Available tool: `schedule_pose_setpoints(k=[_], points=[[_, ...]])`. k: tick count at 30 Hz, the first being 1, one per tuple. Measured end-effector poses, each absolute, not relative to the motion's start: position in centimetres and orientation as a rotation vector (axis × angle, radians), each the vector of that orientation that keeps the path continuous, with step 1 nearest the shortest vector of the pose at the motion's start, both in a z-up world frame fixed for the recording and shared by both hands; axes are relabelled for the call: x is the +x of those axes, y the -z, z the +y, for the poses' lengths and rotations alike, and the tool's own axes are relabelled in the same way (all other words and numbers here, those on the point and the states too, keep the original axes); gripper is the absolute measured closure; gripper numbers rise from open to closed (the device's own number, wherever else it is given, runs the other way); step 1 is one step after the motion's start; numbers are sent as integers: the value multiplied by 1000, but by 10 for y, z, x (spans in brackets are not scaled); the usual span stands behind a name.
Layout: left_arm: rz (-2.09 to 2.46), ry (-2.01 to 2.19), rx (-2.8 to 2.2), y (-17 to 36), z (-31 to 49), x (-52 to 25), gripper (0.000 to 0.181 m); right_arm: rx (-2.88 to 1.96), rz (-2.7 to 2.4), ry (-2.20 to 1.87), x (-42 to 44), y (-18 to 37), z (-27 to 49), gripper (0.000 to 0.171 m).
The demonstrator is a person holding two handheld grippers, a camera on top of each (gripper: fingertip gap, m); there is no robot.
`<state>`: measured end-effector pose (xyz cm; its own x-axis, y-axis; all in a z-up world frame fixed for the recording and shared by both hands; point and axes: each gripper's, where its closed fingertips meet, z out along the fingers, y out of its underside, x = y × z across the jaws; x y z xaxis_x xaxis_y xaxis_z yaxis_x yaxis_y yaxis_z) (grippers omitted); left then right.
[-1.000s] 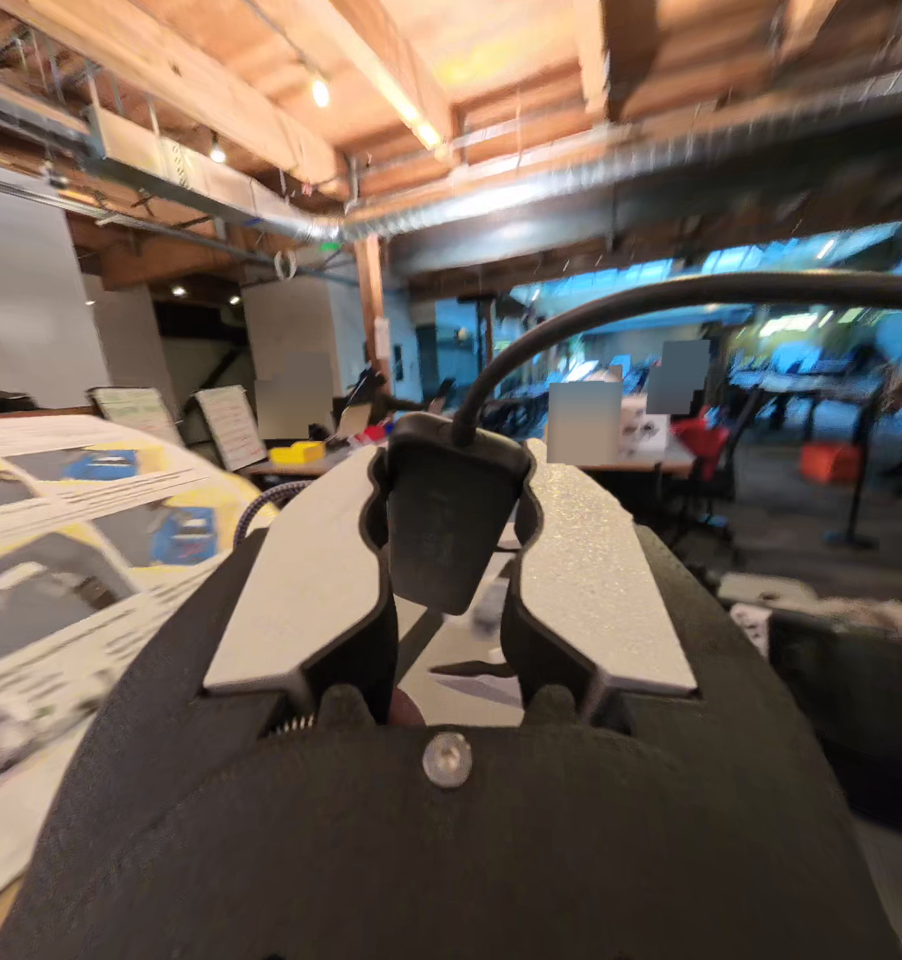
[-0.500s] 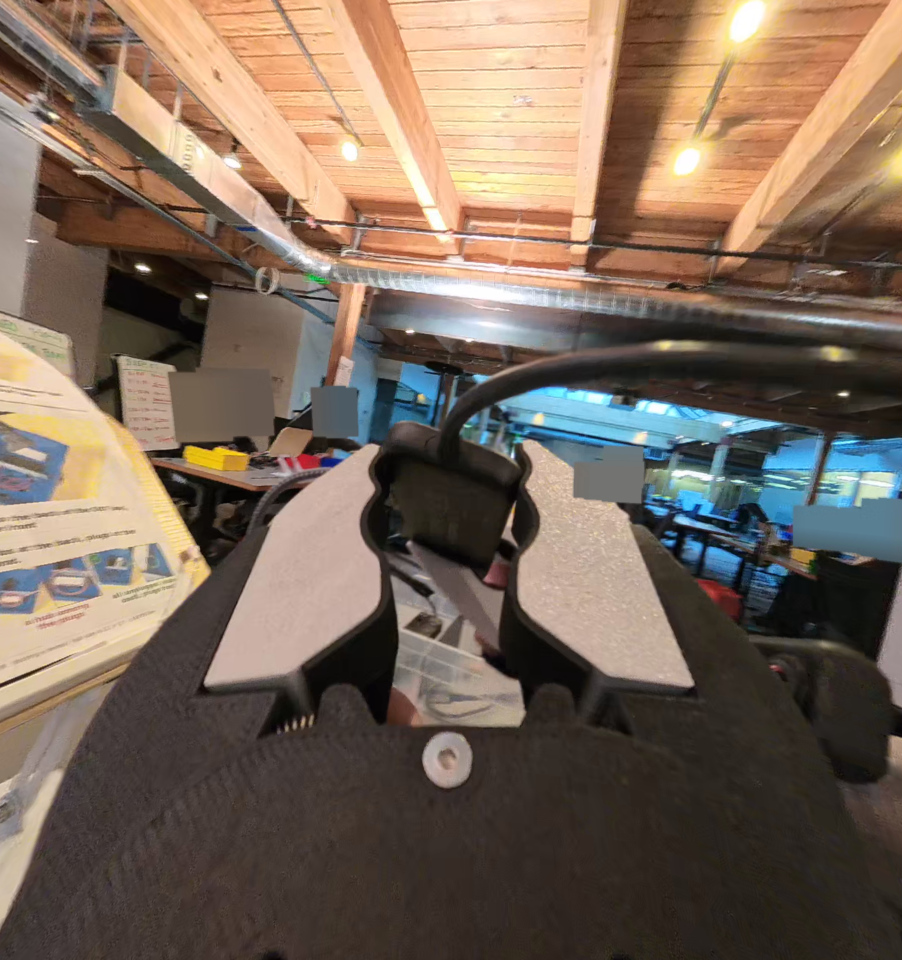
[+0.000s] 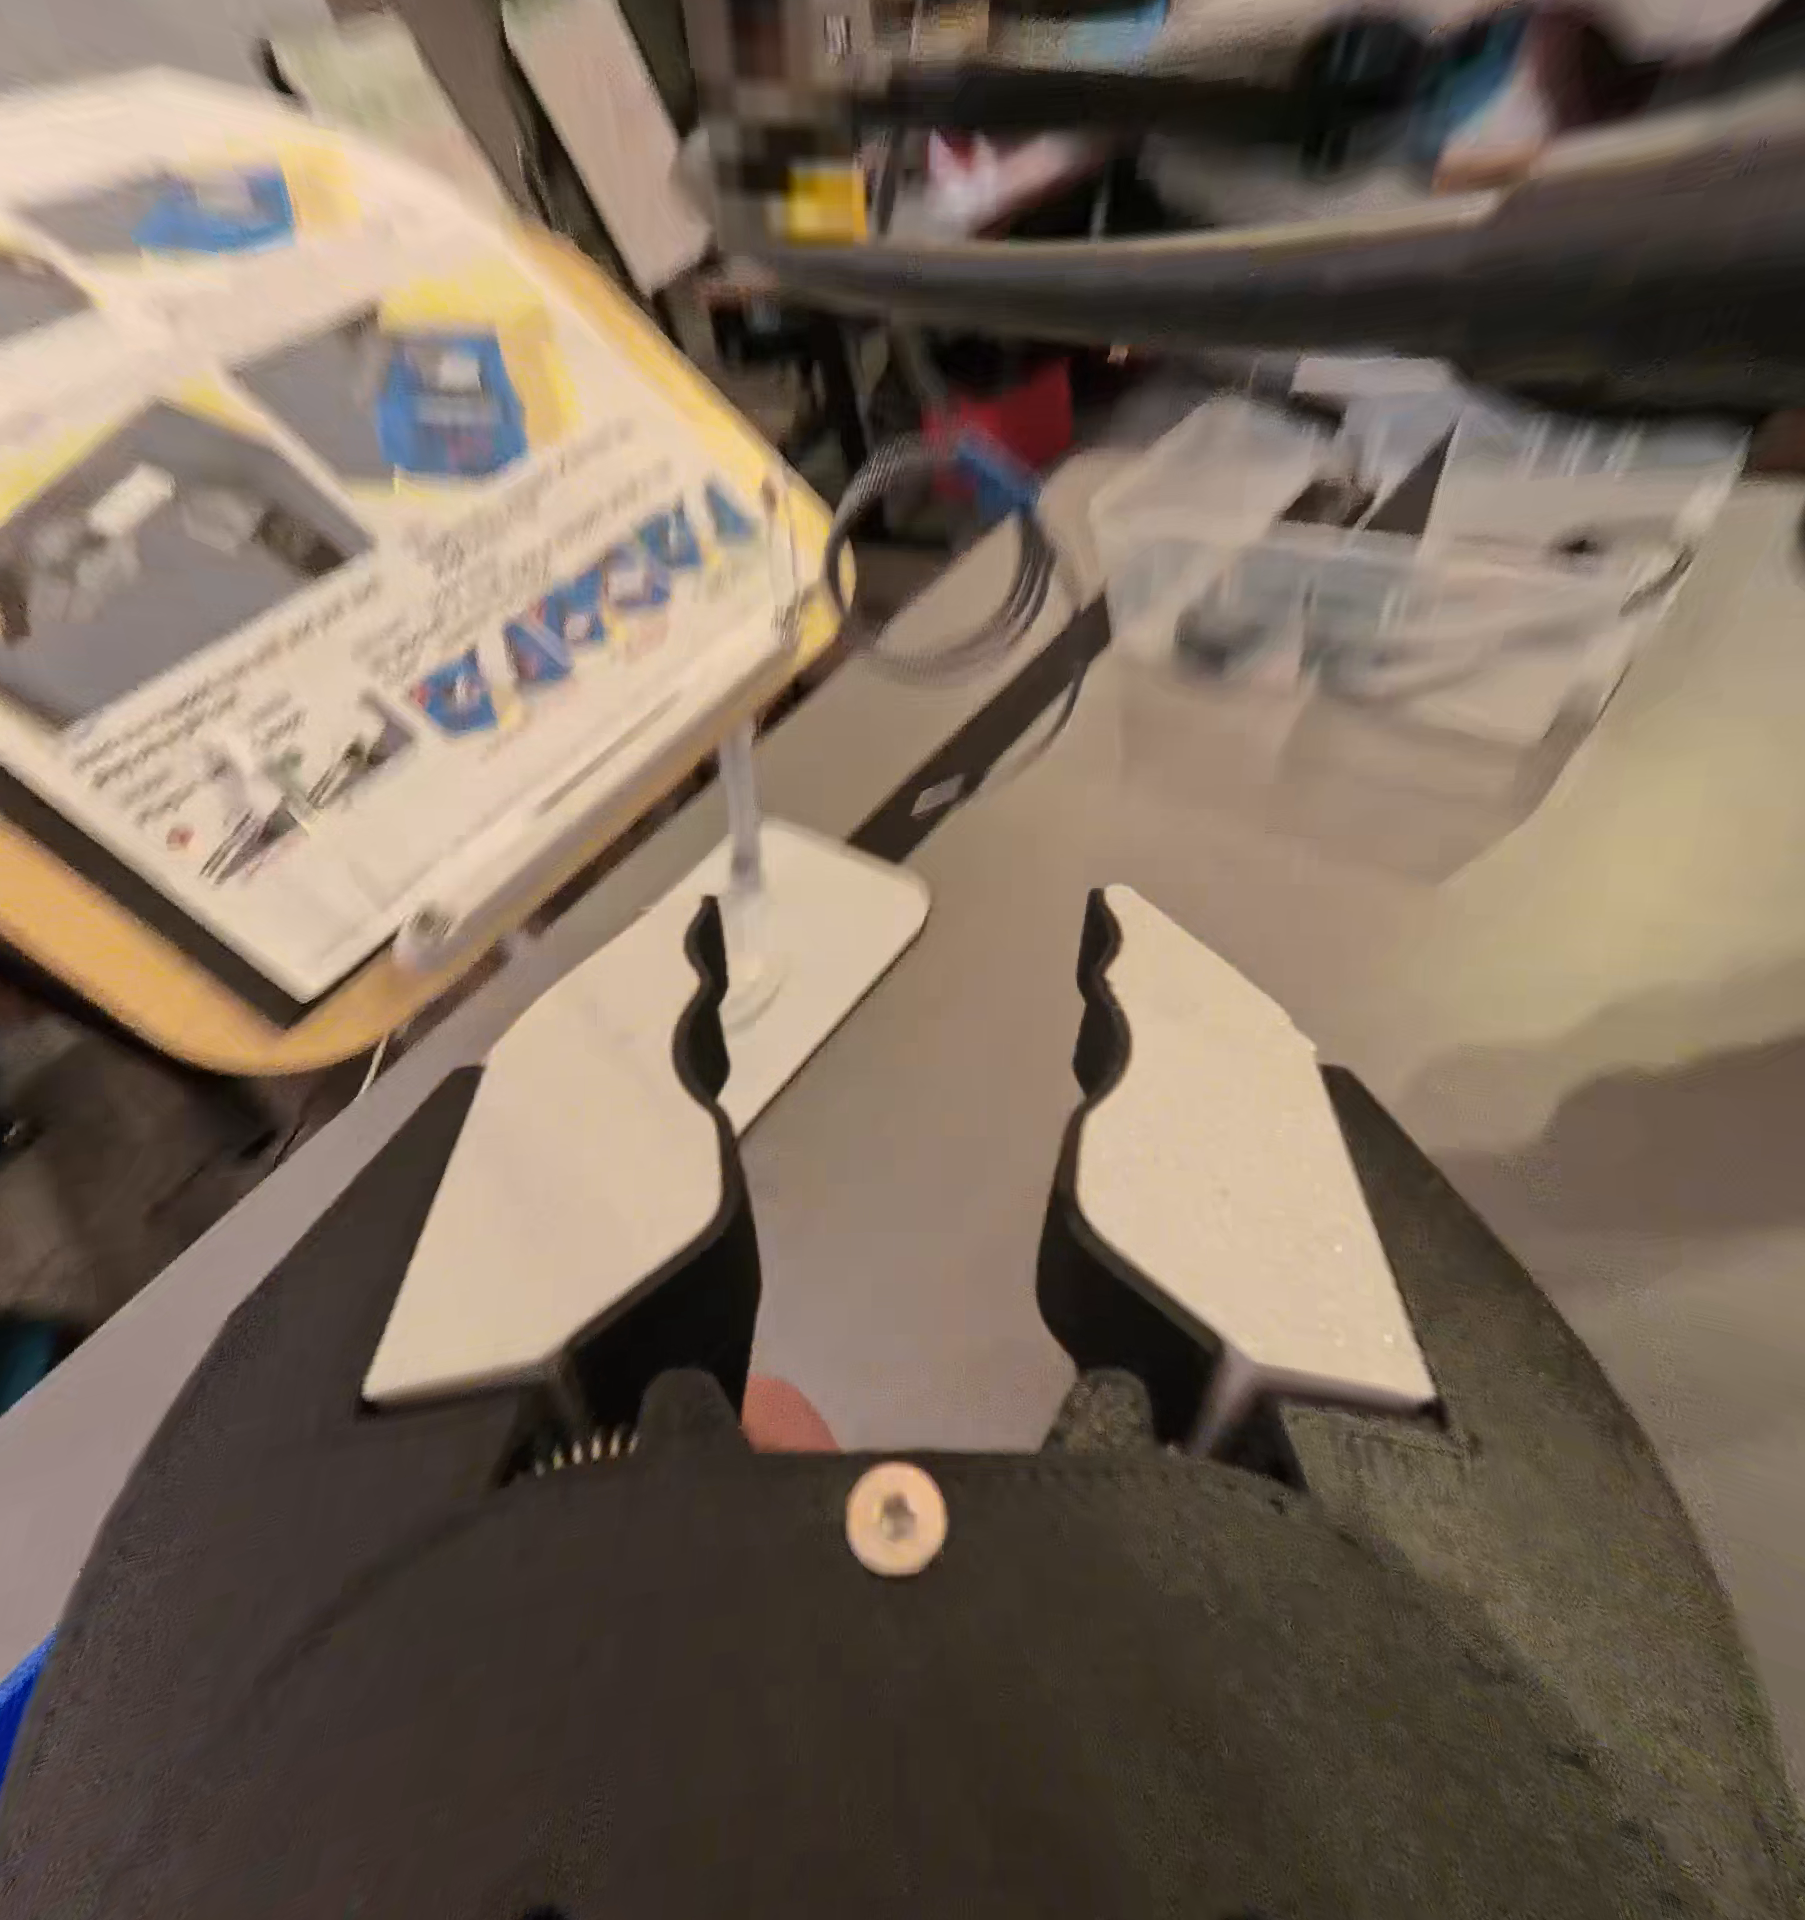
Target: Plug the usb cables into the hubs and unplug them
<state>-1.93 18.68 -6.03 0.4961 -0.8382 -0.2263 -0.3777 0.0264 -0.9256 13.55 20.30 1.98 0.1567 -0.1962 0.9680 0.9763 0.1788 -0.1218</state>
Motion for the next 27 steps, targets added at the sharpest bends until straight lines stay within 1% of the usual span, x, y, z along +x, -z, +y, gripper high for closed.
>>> schedule_pose_setpoints(k=[2,4,6,8,11,14,18,21,24,27], points=[[1090,360,-1669,71,198,-55,116,-1018,-1061,1162,148,-18,204,162],[1055,411,-1777,73,204,-91,113,-1029,-1098,1239,159,-16,204,163],[987,387,-1812,59,217,-125,108,-1063,-1146,1314,170,-11,205,162],[978,310,-1733,33,220,-137,105,-1067,-1195,1360,173,-7,202,163],[1103,139,-1579,2,207,-110,99,-1106,-1257,1413,172,-1,198,163],[1241,-10,-1425,-12,191,-58,96,-1146,-1279,1438,167,2,192,163],[1365,-270,-1208,-12,182,10,93,-1212,-1275,1421,157,5,183,163],[1421,-371,-1088,-5,180,50,93,-1266,-1255,1402,153,6,178,163],[1424,-492,-992,1,189,72,96,-1317,-1244,1379,151,8,174,163],[1373,-481,-958,-1,195,84,102,-1336,-1253,1373,150,16,171,163]])
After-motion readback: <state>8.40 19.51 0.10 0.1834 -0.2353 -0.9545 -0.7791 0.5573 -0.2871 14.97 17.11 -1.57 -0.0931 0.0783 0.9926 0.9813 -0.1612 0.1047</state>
